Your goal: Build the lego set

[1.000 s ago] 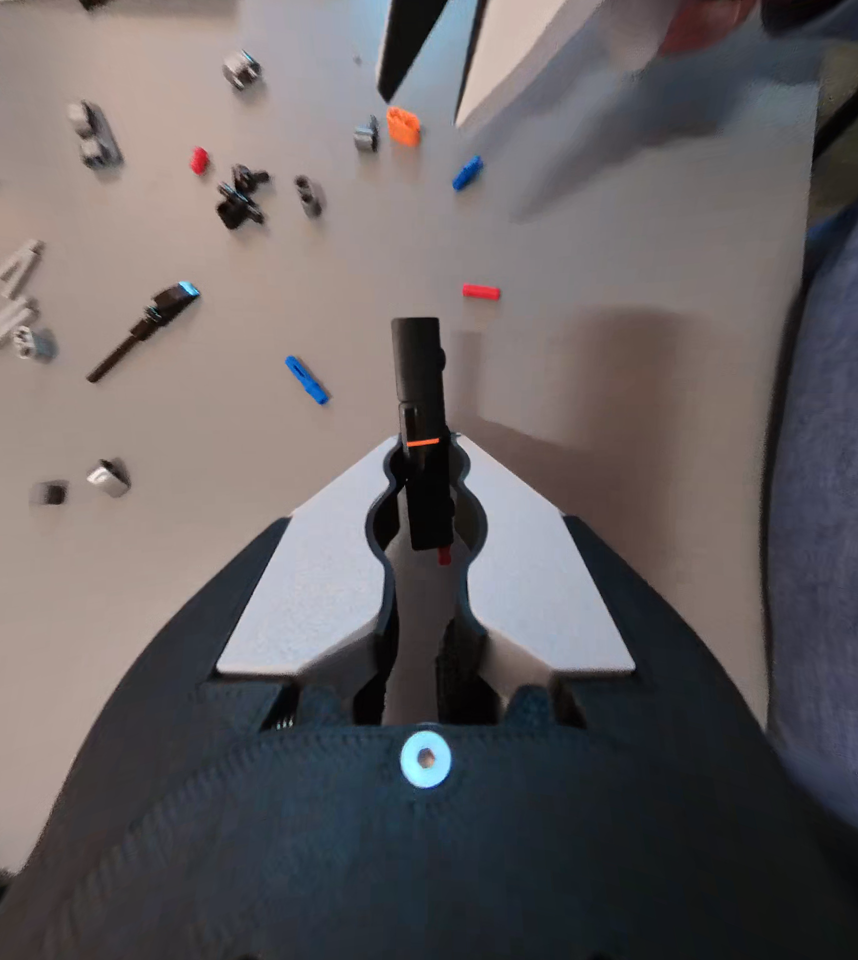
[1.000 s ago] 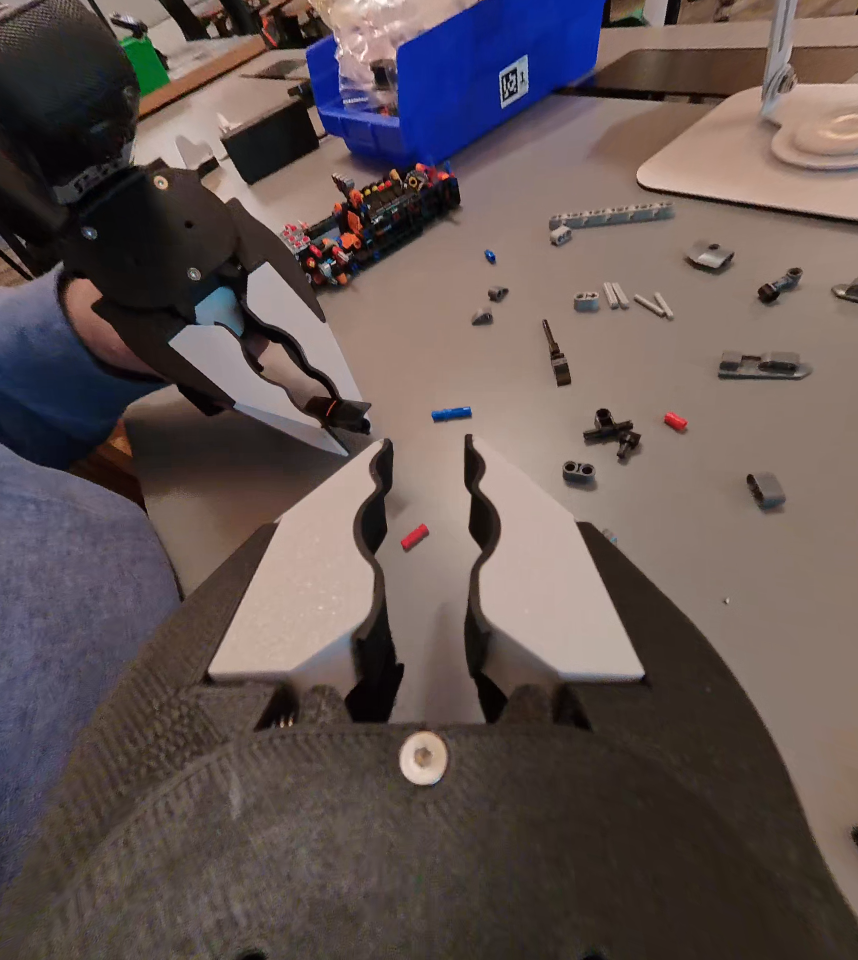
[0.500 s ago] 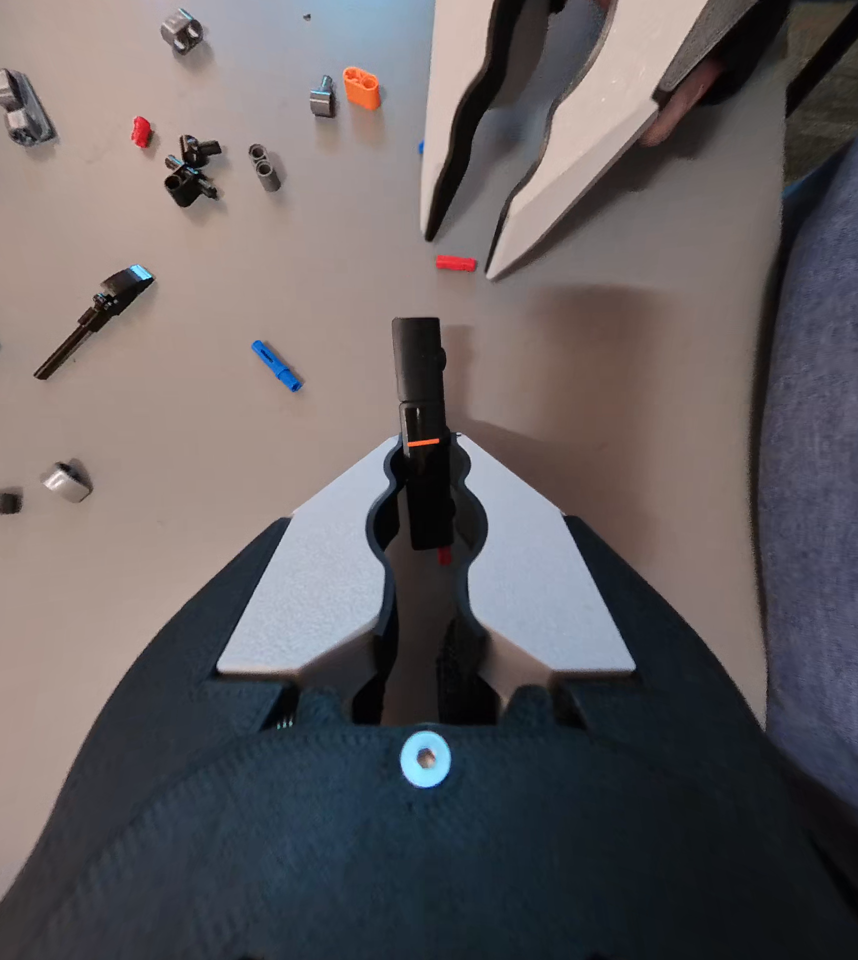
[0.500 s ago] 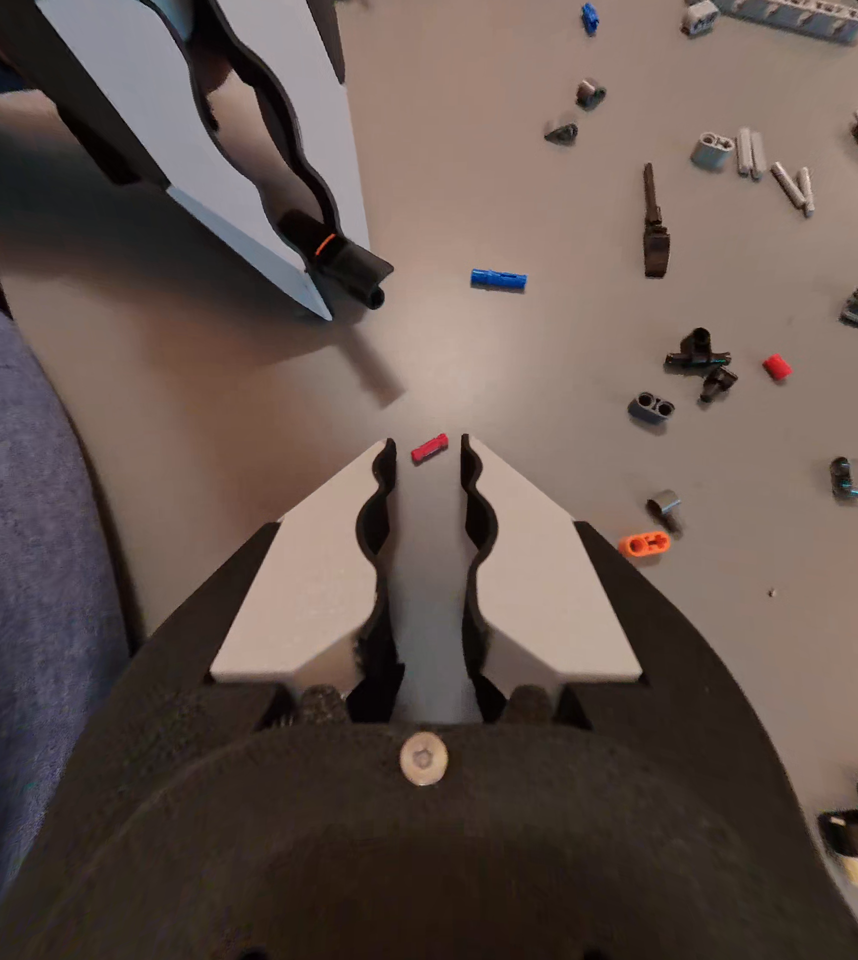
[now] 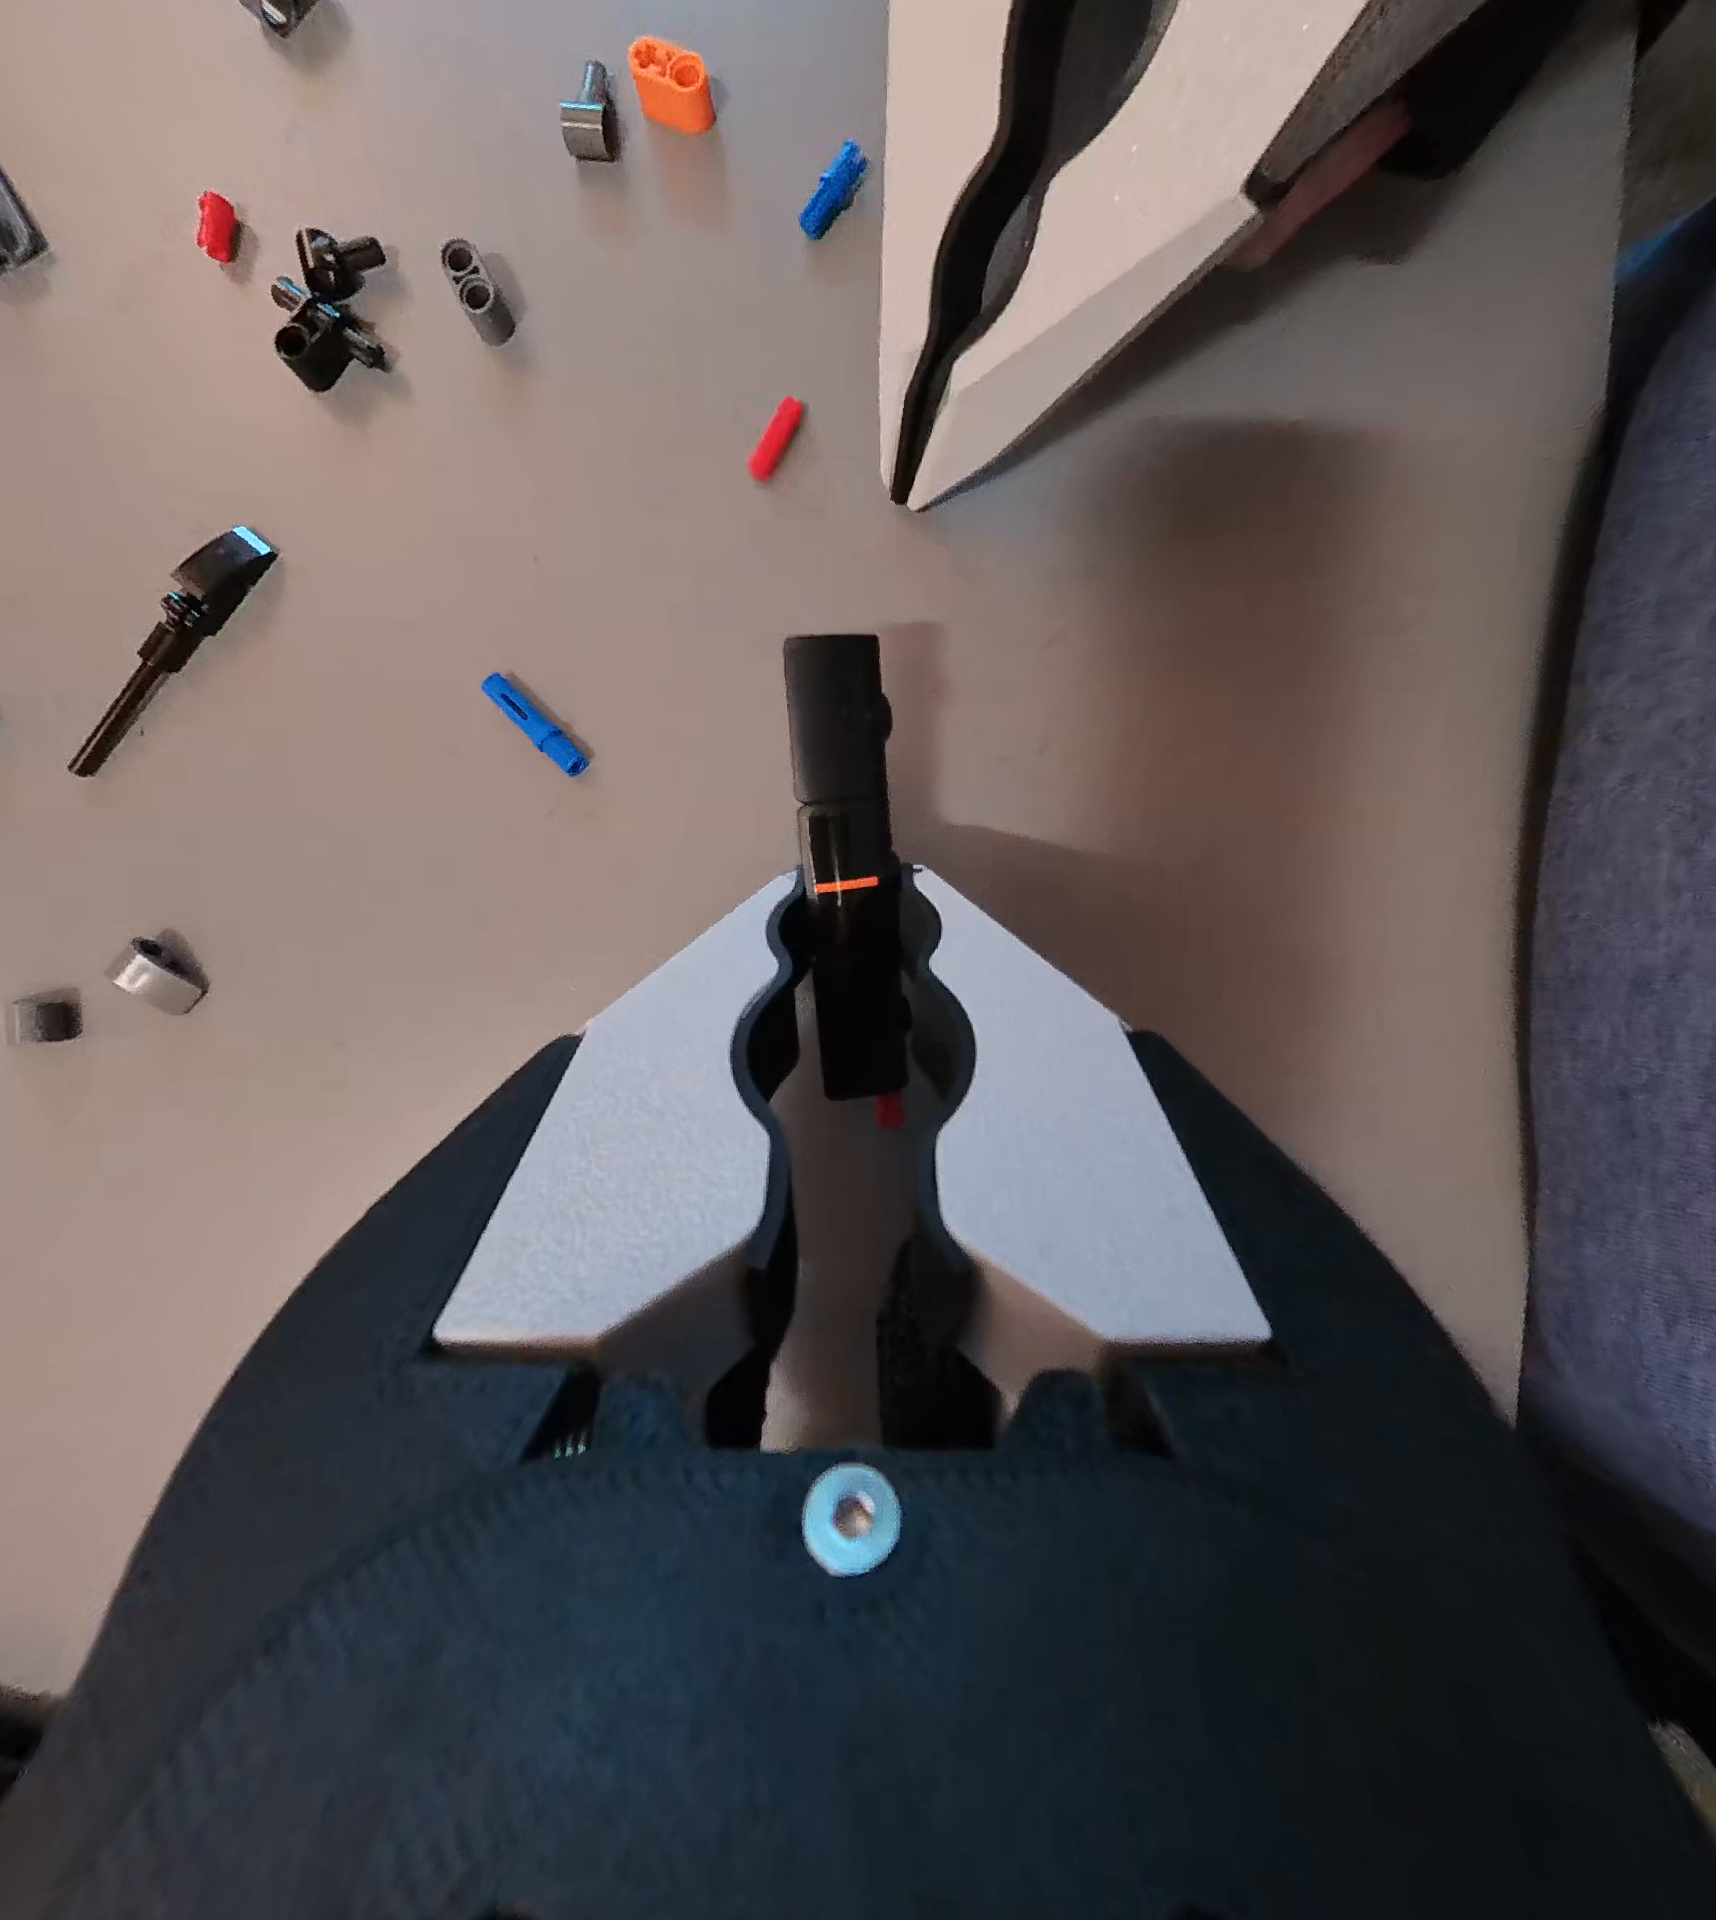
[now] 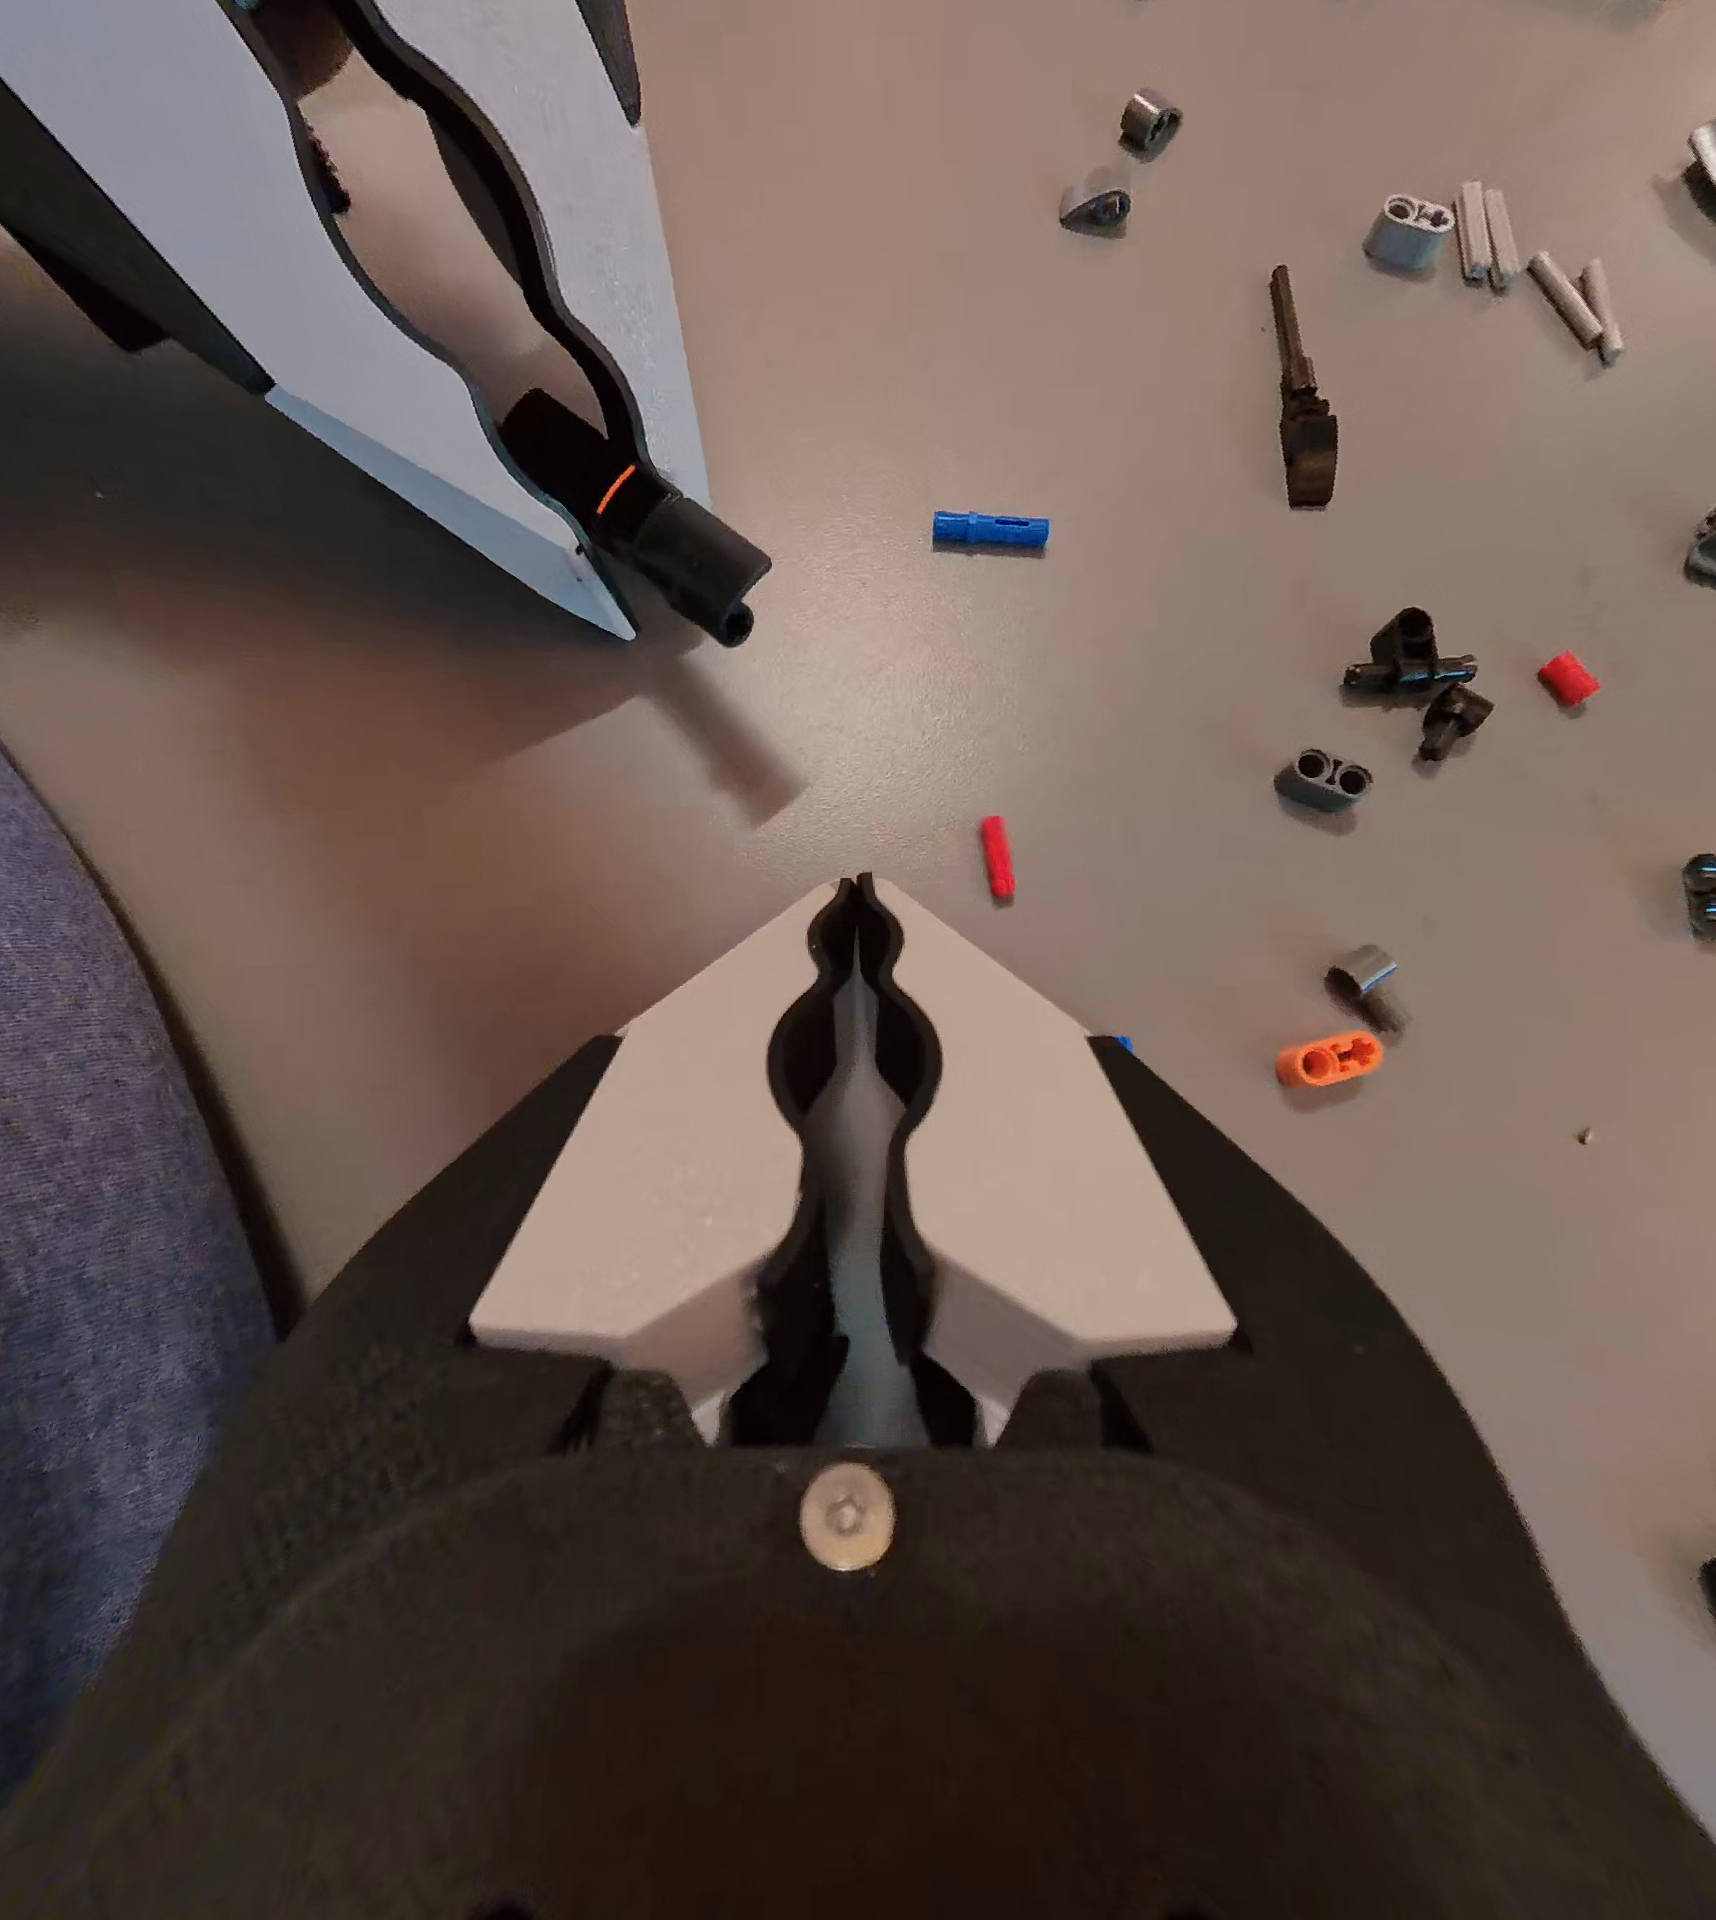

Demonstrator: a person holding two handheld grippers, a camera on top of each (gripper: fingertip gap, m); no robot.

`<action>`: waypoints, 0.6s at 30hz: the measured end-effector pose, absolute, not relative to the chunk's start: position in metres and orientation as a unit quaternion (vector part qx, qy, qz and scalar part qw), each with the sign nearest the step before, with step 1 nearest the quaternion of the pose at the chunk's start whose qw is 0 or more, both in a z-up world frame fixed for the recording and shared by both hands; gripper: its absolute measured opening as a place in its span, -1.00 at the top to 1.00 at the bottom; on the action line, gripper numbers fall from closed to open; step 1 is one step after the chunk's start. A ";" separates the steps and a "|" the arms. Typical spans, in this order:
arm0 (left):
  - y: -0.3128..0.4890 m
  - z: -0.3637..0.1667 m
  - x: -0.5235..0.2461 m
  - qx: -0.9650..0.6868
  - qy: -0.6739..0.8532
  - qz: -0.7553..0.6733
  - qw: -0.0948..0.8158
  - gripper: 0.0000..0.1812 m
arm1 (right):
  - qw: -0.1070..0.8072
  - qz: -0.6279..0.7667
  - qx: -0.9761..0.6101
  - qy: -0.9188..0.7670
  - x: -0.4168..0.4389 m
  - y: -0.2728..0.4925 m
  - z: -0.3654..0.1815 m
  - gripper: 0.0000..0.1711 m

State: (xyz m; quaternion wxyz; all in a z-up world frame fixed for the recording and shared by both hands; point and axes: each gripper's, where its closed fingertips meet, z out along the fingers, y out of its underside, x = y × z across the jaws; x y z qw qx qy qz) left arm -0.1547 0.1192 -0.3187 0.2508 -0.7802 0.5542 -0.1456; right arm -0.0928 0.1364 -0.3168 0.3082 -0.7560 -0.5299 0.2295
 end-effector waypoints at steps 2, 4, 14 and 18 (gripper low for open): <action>0.119 -0.319 -0.155 -0.779 0.561 -0.139 0.242 0.86 | 0.308 0.242 -0.755 -0.525 -0.093 0.136 -0.316 1.00; 0.117 -0.319 -0.155 -0.779 0.566 -0.137 0.233 0.86 | 0.324 0.252 -0.753 -0.514 -0.091 0.140 -0.308 1.00; 0.117 -0.319 -0.156 -0.775 0.578 -0.137 0.216 0.86 | 0.327 0.207 -0.755 -0.530 -0.087 0.165 -0.315 0.85; 0.117 -0.319 -0.156 -0.776 0.579 -0.141 0.207 0.86 | 0.317 0.229 -0.760 -0.520 -0.090 0.166 -0.317 0.98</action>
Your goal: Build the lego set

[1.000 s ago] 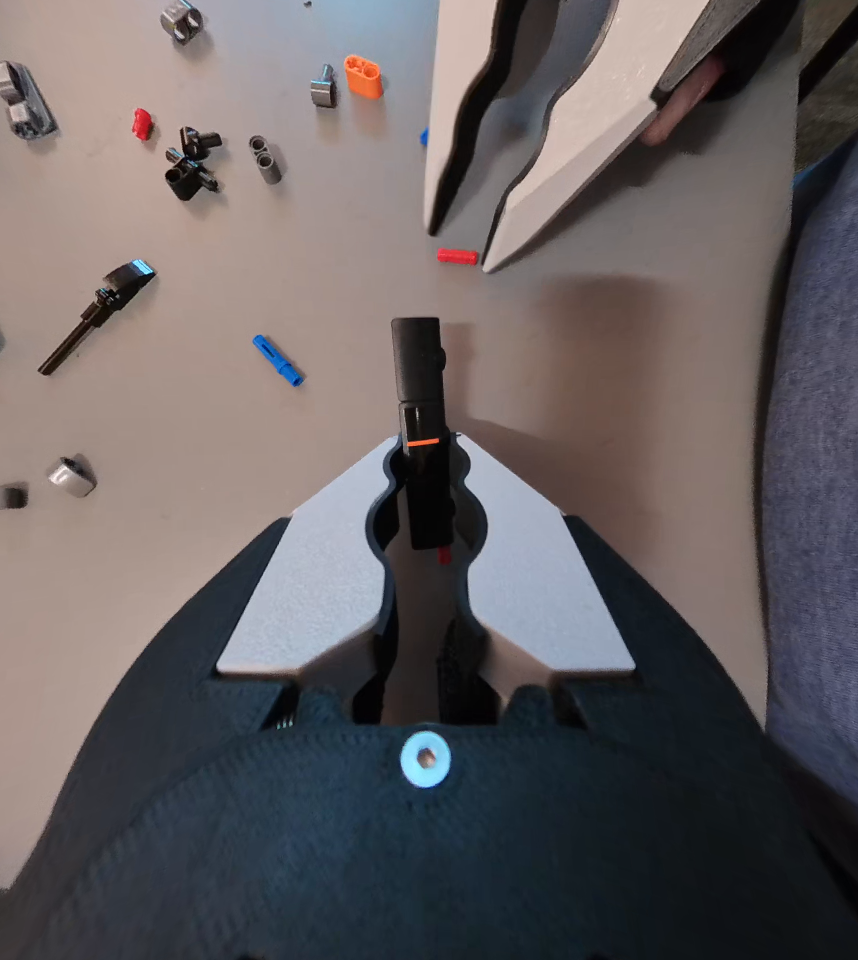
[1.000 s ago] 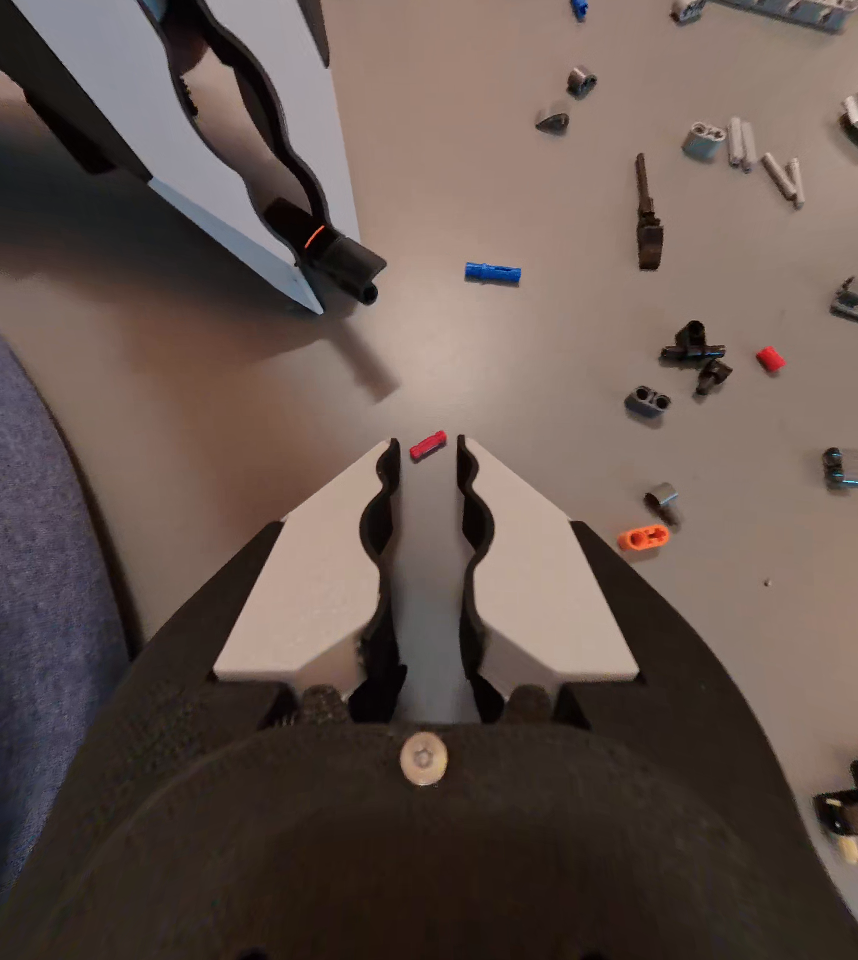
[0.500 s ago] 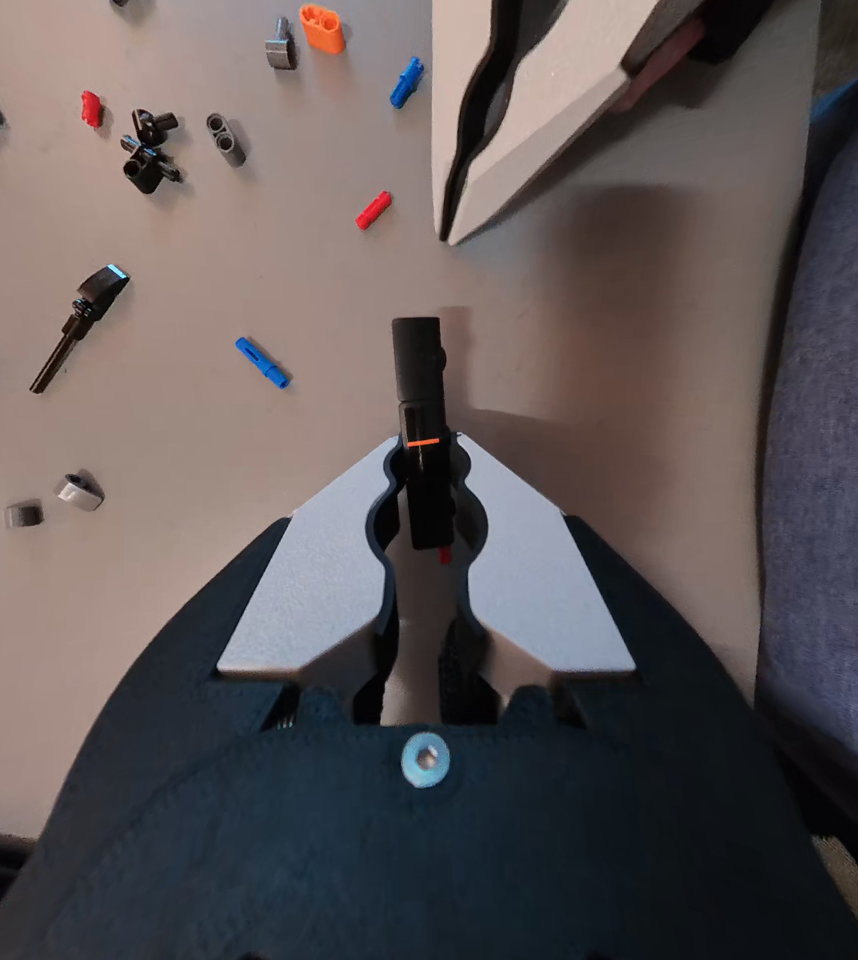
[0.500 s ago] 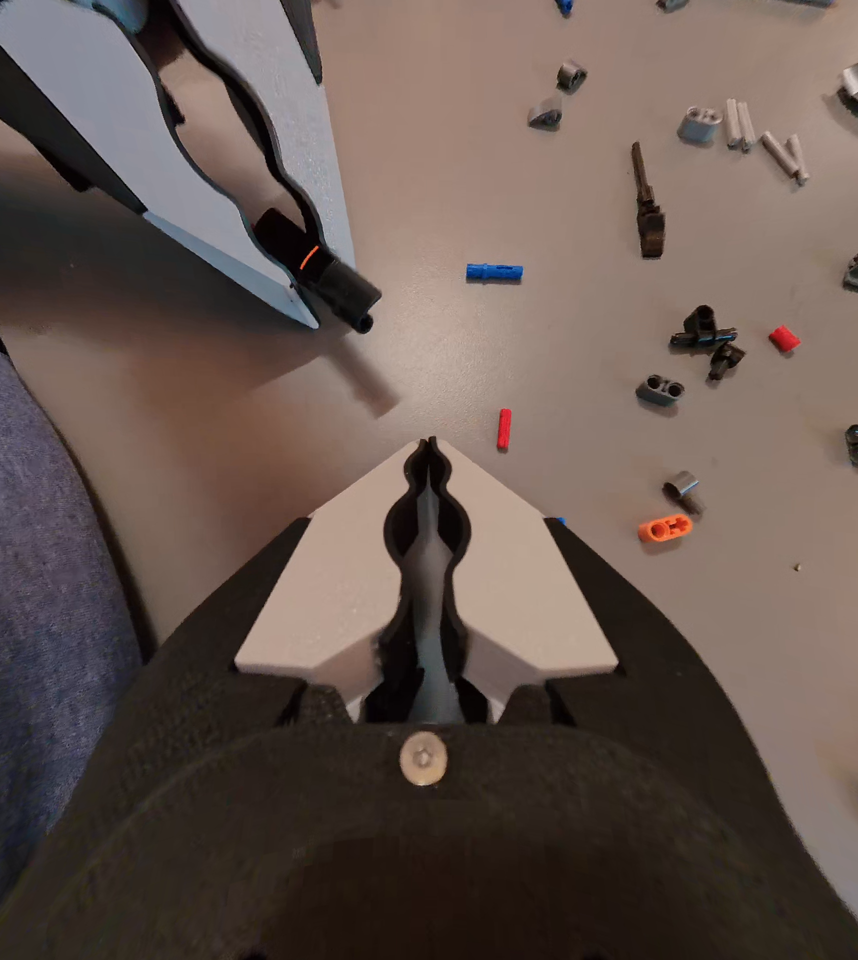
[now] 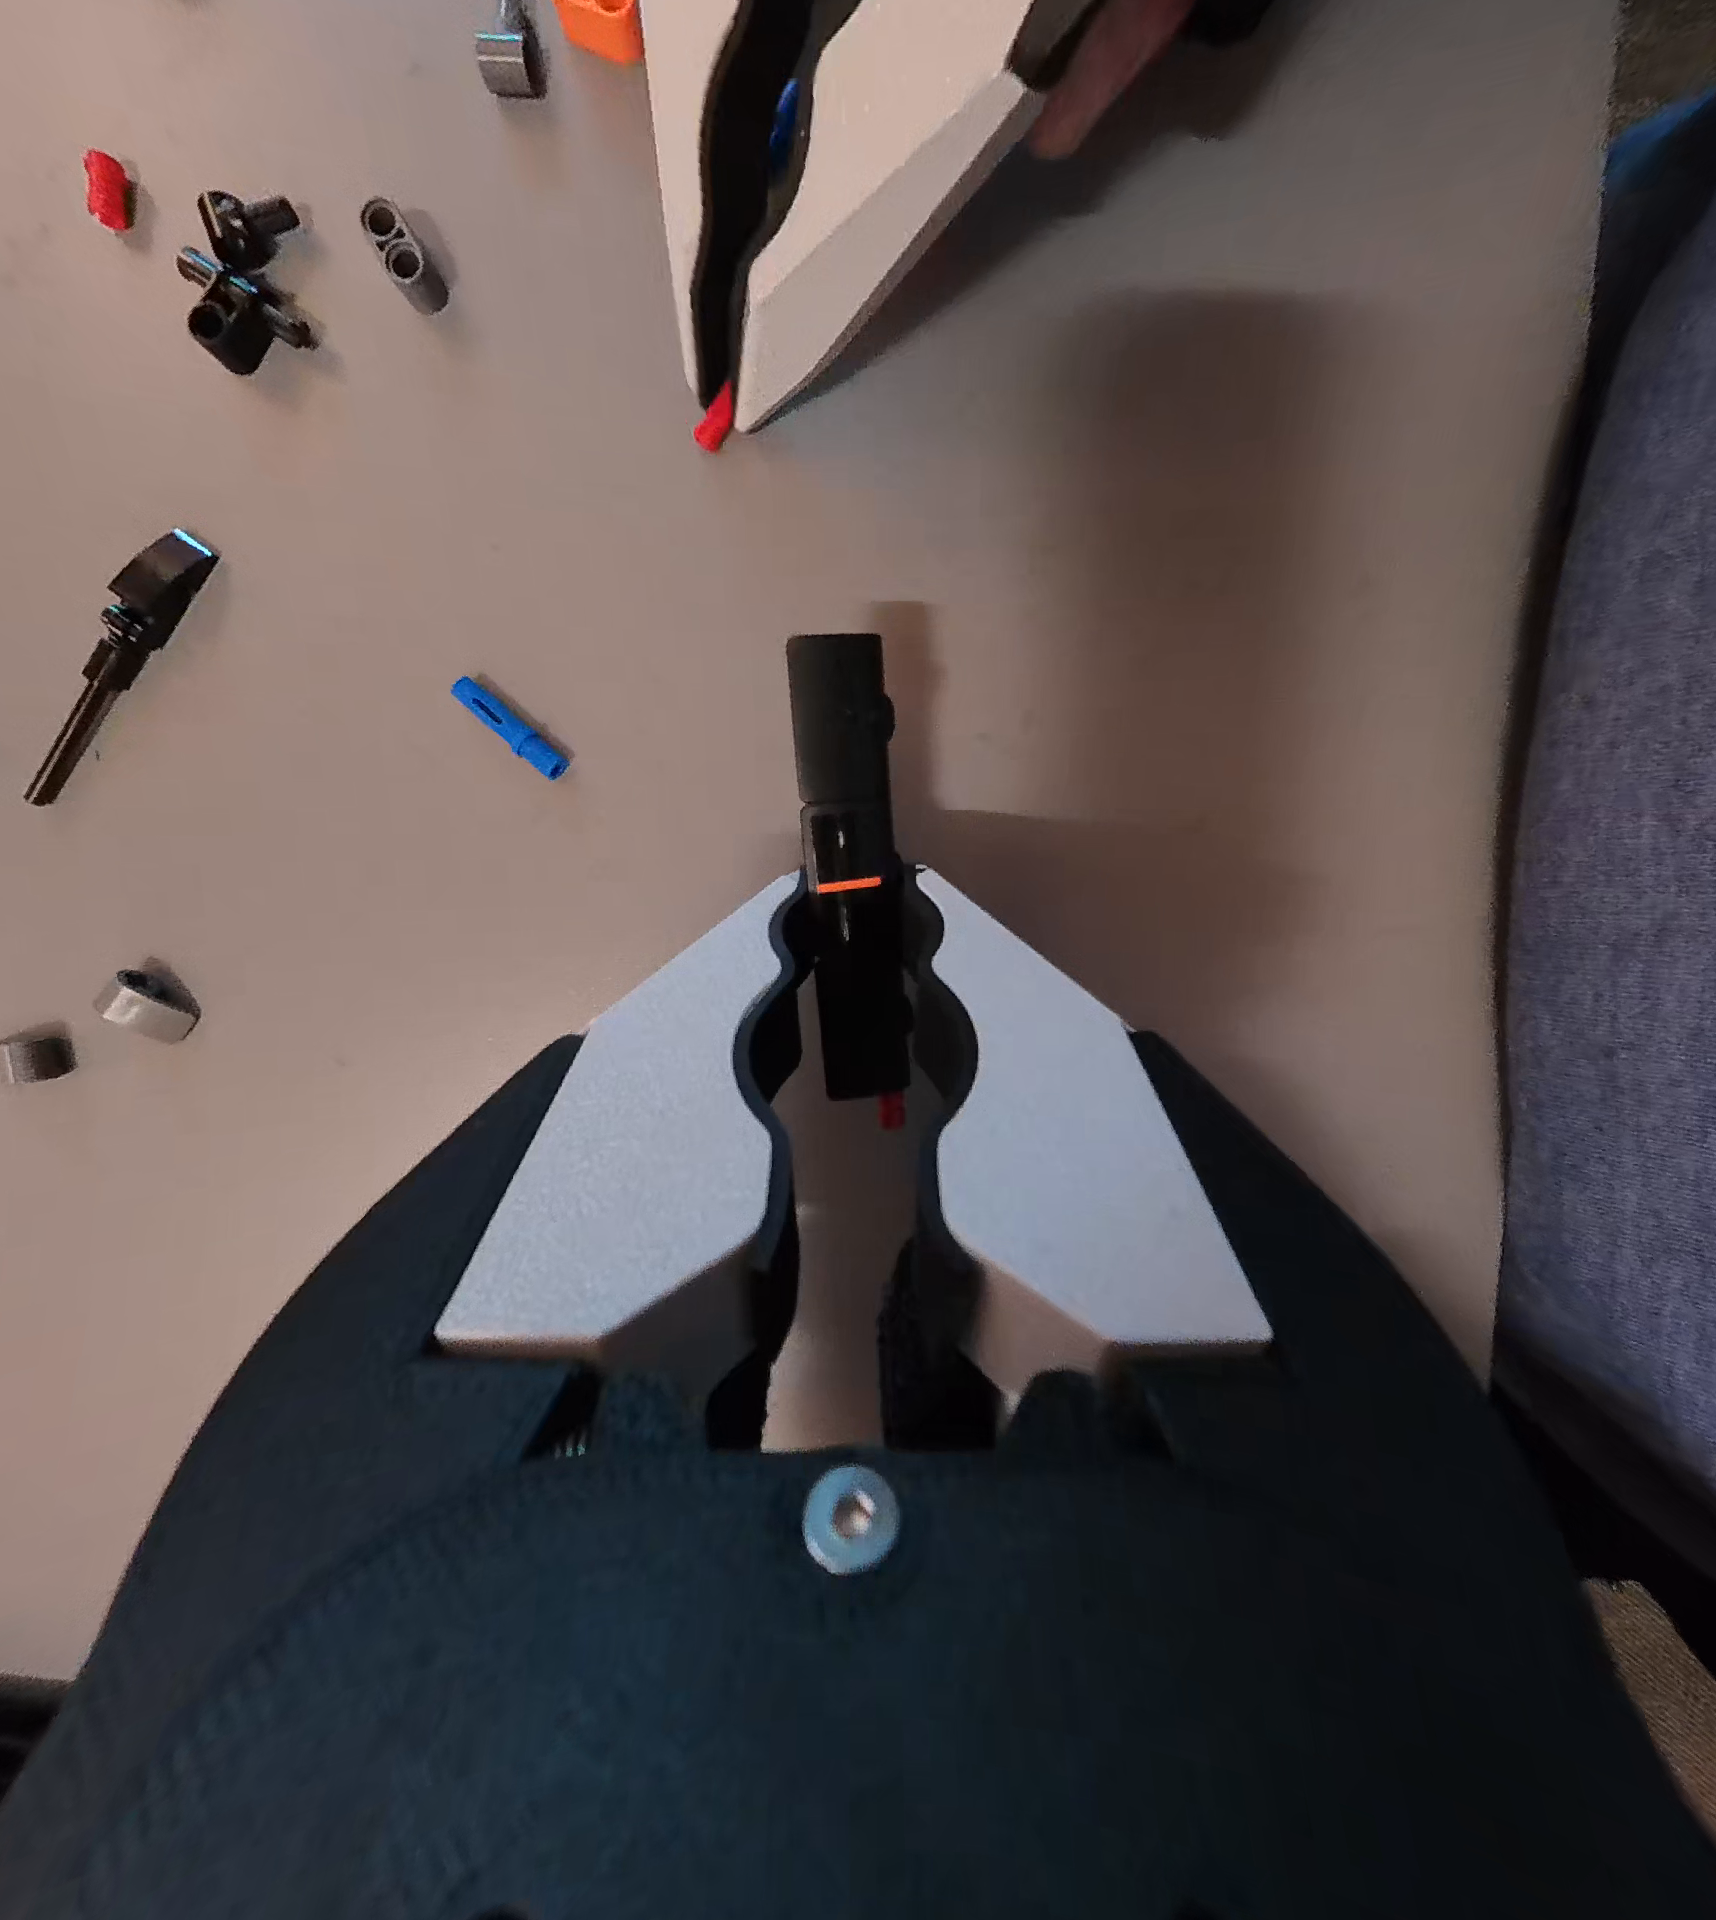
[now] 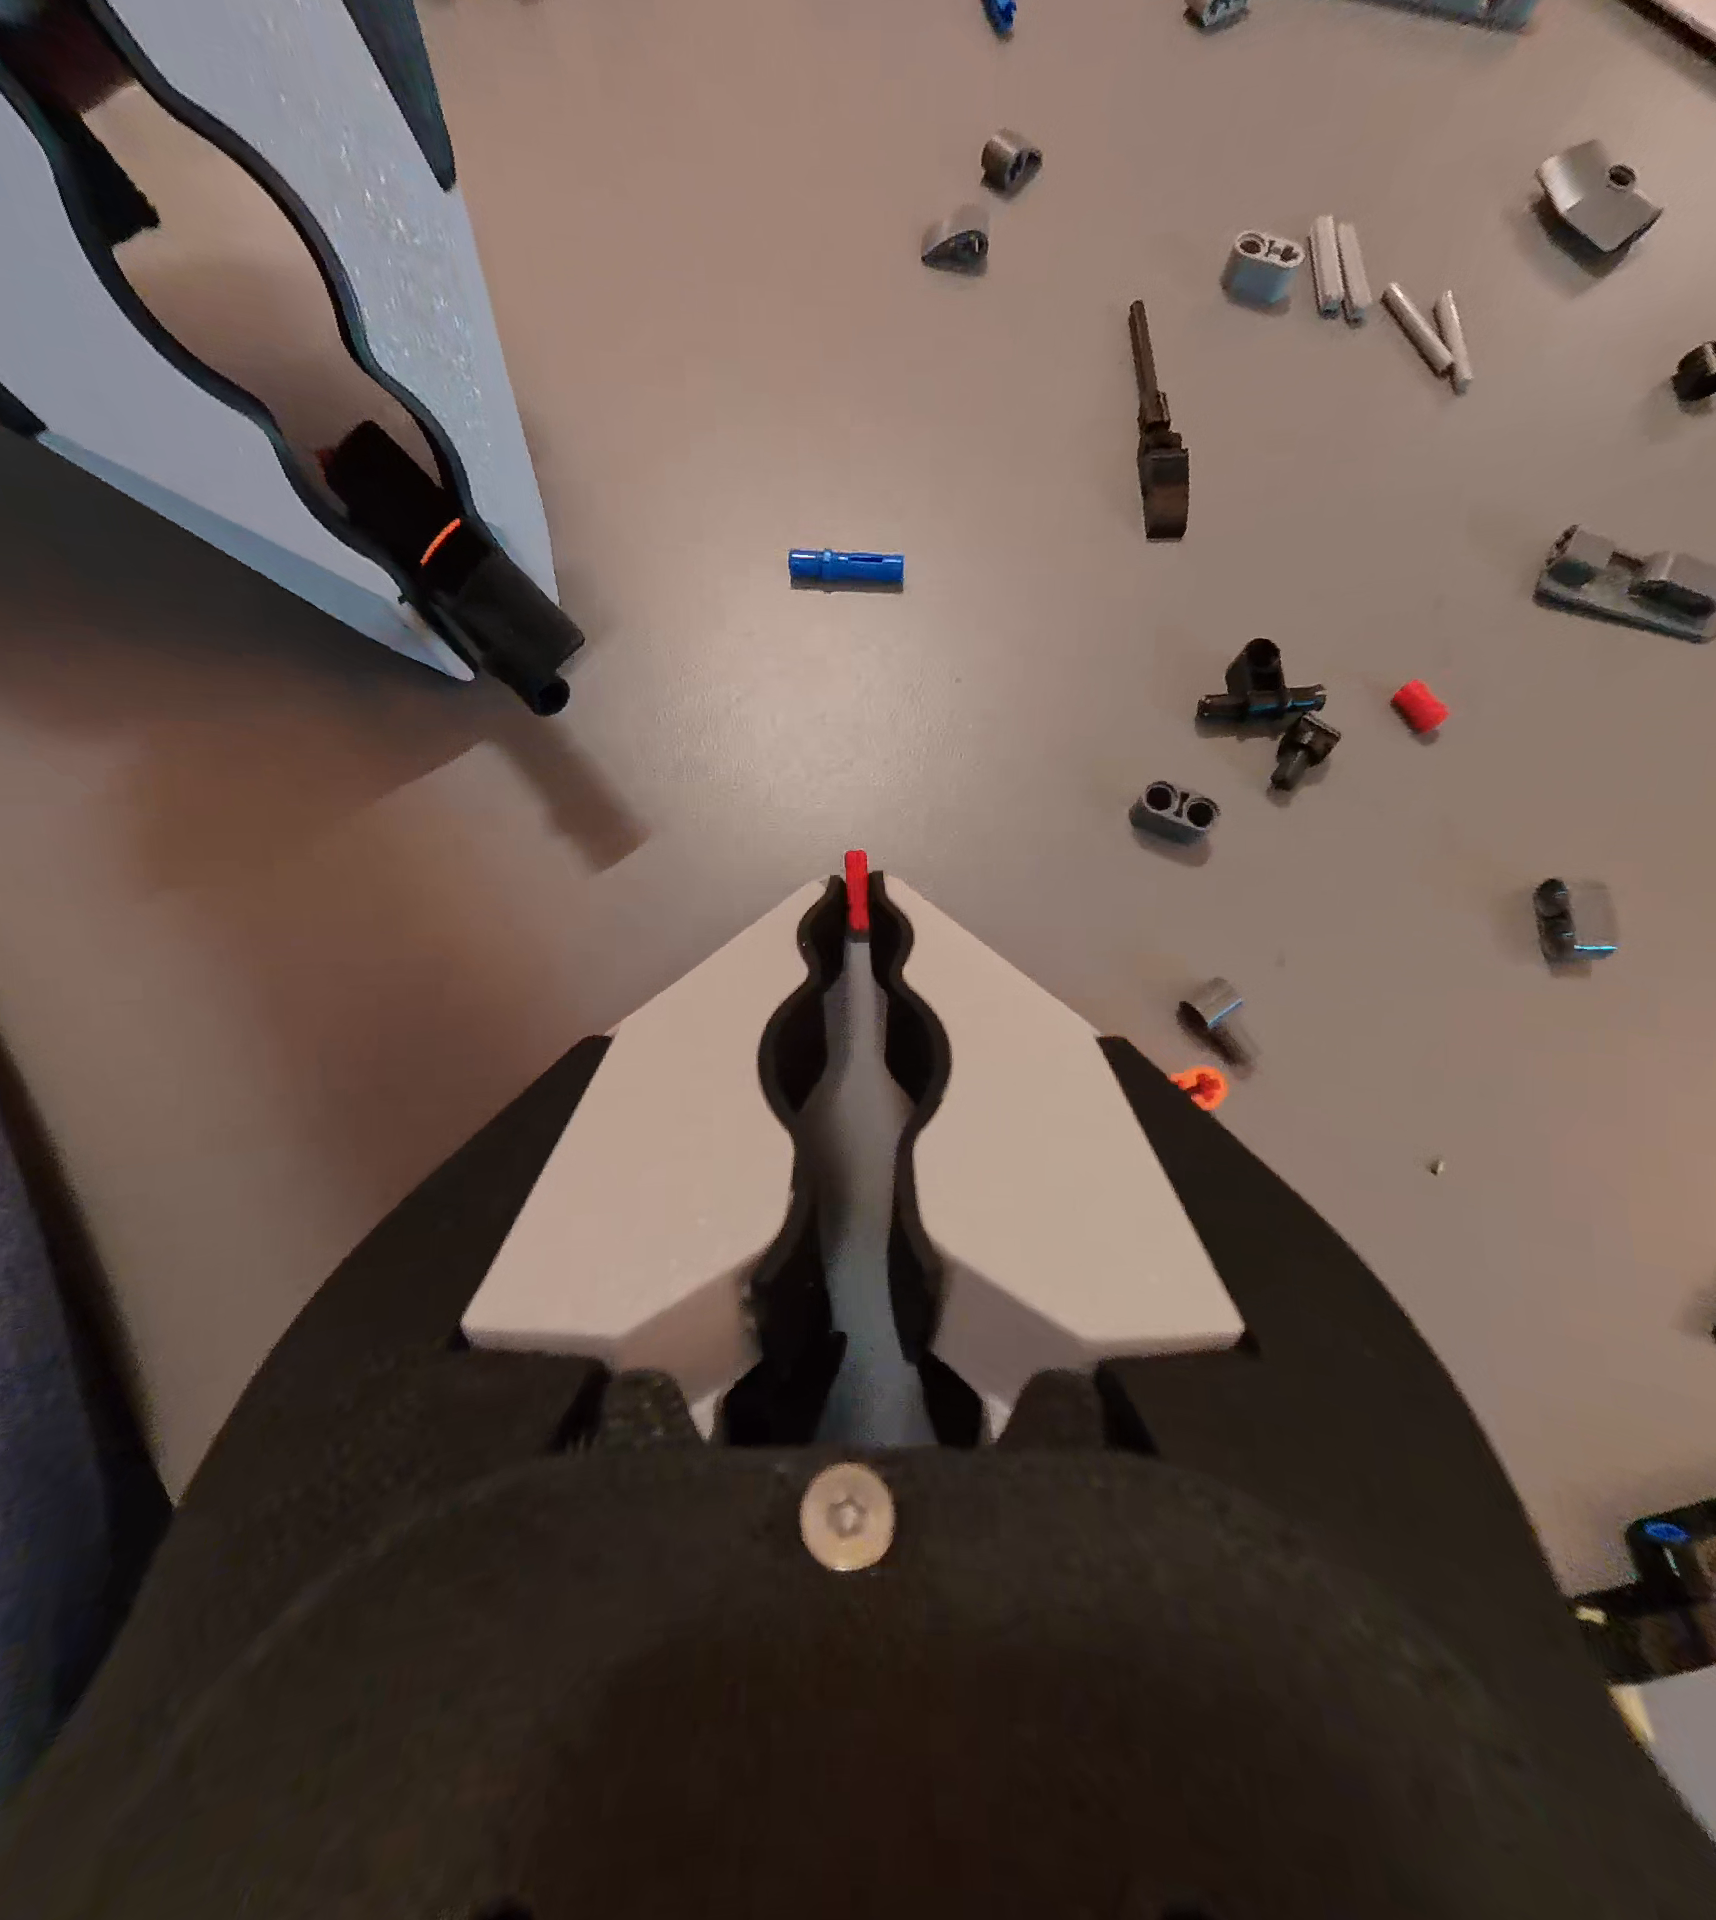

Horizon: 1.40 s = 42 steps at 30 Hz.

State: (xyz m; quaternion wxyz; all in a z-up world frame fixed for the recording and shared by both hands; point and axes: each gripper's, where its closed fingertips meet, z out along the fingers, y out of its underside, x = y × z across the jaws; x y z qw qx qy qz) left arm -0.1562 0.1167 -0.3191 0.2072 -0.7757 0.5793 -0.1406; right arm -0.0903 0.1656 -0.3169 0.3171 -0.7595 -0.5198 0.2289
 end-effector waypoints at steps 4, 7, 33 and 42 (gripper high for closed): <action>0.117 -0.319 -0.156 -0.776 0.582 -0.144 0.195 0.86 | 0.313 0.254 -0.763 -0.505 -0.088 0.163 -0.315 0.99; 0.117 -0.319 -0.154 -0.770 0.596 -0.139 0.181 0.86 | 0.323 0.278 -0.759 -0.492 -0.085 0.163 -0.305 0.99; 0.143 -0.237 -0.107 -0.648 0.606 -0.081 0.454 0.60 | 0.274 0.563 -0.683 -0.375 -0.079 0.140 -0.237 0.99; 0.135 -0.234 -0.083 -0.589 0.652 -0.080 0.471 0.70 | 0.233 0.604 -0.669 -0.365 -0.083 0.132 -0.239 0.99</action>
